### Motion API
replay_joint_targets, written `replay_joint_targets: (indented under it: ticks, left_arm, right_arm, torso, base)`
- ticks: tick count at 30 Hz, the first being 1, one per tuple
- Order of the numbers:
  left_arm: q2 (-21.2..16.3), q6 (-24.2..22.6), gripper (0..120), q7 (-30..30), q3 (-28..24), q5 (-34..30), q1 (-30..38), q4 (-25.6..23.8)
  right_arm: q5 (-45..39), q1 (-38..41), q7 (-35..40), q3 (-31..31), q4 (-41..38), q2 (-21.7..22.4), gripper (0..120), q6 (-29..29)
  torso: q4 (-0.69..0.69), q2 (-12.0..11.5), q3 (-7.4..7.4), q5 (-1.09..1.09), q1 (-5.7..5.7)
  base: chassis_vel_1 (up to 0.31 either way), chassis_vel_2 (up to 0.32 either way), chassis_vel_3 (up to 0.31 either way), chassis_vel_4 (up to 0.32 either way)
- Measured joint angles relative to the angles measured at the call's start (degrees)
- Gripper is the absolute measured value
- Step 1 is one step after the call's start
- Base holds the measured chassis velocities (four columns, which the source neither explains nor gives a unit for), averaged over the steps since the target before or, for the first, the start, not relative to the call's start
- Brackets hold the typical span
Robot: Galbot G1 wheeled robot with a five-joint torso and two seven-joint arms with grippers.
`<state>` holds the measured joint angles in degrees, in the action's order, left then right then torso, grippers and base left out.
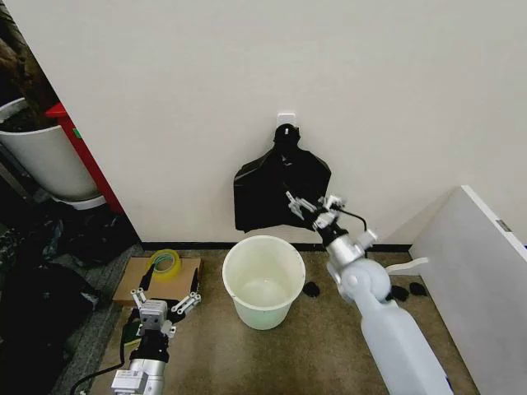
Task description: Place the garbage bag over the trash bin.
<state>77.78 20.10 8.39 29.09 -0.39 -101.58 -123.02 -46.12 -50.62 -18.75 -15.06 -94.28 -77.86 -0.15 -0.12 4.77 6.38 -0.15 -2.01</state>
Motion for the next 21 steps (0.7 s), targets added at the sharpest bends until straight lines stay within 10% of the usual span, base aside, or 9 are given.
replay_joint_targets:
  ticks: [10, 21]
  left_arm:
    - [0.5, 0.5, 100, -0.1, 0.7, 1.4, -0.5, -2.5]
    - [0.6, 0.3, 100, -0.1, 0.5, 0.2, -0.3, -3.2]
  right_arm:
    - [0.6, 6.6, 1.5, 1.1, 5.5, -1.4, 100, 1.1]
    - [-0.4, 9.2, 2.7, 1.7, 6.6, -2.1, 63, 1.1]
  torso:
    - [-0.01, 0.0, 0.0, 0.0, 0.01]
    - [0.0, 0.0, -0.01, 0.0, 0.01]
  base:
    - [0.0, 0.0, 0.0, 0.0]
    - [0.0, 0.0, 0.0, 0.0]
